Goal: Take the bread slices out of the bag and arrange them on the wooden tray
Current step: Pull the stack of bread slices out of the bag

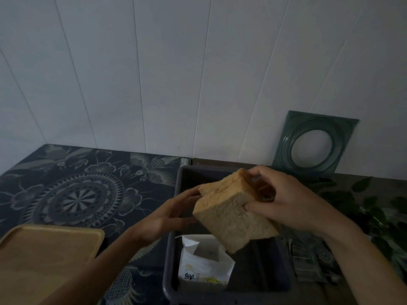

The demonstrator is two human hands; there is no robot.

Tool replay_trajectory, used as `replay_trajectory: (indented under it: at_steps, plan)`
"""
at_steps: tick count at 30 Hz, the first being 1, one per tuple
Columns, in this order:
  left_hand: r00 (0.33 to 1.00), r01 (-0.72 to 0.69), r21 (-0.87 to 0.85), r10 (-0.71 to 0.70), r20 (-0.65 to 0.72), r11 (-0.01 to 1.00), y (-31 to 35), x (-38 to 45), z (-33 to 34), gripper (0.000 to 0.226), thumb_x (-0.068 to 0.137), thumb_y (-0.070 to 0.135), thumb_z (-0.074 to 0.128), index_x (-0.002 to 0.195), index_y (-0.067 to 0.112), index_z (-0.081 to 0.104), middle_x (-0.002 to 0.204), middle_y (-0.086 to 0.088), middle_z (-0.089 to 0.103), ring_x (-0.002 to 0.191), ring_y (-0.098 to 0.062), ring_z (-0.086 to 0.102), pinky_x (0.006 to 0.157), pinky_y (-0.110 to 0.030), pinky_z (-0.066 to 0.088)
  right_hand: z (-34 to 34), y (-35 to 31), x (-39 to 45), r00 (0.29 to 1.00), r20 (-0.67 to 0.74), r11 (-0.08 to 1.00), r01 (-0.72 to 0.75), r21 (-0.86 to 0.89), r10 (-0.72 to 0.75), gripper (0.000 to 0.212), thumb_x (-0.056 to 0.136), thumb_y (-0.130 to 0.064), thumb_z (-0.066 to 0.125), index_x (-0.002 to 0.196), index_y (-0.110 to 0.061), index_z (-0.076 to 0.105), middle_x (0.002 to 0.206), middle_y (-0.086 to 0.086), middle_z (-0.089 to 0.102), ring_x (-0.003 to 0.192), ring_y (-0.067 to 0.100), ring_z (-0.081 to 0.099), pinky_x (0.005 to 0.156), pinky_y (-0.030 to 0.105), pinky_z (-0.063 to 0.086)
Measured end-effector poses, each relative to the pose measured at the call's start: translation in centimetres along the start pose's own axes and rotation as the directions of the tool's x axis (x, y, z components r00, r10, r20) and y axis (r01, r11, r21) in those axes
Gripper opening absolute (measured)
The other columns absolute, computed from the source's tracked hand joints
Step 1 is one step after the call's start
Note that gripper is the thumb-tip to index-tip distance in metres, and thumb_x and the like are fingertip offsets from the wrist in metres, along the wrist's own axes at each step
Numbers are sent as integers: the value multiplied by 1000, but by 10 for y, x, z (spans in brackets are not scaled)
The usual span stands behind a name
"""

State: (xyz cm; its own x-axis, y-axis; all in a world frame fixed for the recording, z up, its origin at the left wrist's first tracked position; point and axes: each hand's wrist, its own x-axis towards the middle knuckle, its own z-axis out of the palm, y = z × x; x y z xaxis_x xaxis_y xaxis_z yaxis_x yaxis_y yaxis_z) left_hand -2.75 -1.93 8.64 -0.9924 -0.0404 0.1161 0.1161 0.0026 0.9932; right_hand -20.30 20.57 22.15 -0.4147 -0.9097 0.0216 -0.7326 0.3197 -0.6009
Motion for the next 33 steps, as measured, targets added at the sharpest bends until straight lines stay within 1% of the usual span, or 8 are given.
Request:
replay_trajectory:
  at_steps: [3,7,9,15,19,25,28,33]
  plan:
    - [1000,8,-6,-8,22,1000,6,0,13,92,85,8,75,159,31,24,160,2,41,149,-23,38,120,-55,32,-11,2,1,999,-4,993,-37,115,37,53,67,-55,78,118,-46,63,110,-16,71,102,0,68,87,32,58]
    - [996,-15,-49,11,-84,999,9,13,28,83,85,-1,77,152,26,38,149,-2,53,142,-23,49,117,-54,40,-17,12,3,996,3,967,-85,238,87,43,79,-30,86,115,-43,67,105,-12,74,96,0,71,86,35,62]
    - [988,-11,-73,0,-153,997,10,16,31,74,86,-3,75,147,24,45,143,-4,59,136,-23,55,112,-54,46,-16,19,5,993,4,952,-118,283,122,43,79,-26,87,116,-39,69,109,-7,75,97,4,72,89,37,61]
    - [974,16,-149,-49,-221,989,8,10,33,60,87,-8,72,140,14,53,133,-13,66,126,-28,64,102,-39,56,-2,39,9,981,83,888,-192,418,173,53,62,-43,91,112,-40,73,111,-5,77,104,10,73,93,40,60]
    - [958,53,-171,-98,-269,984,5,-2,27,55,87,-5,73,137,12,57,131,-16,67,122,-30,66,99,-42,58,17,49,19,961,183,818,-271,508,206,61,56,-48,95,111,-40,73,111,-8,78,105,12,75,95,42,60]
    - [928,94,-218,-164,-333,971,0,-29,5,51,87,10,77,135,20,61,131,-12,67,122,-28,66,94,-35,59,54,47,42,939,281,708,-336,621,199,51,55,-42,97,102,-41,78,109,-5,80,103,16,77,86,41,64]
    - [901,106,-290,-215,-377,951,-6,-47,-9,52,86,12,78,134,19,62,130,-15,68,123,-32,66,97,-41,57,76,37,51,926,334,646,-364,671,176,48,56,-35,97,101,-36,80,107,0,81,97,18,79,74,32,65]
    - [870,119,-363,-274,-411,924,-12,-80,-37,53,83,8,77,134,16,63,129,-18,68,121,-34,67,97,-46,58,117,14,69,919,359,606,-380,699,162,44,62,-28,96,103,-28,80,104,1,81,96,20,79,73,30,64]
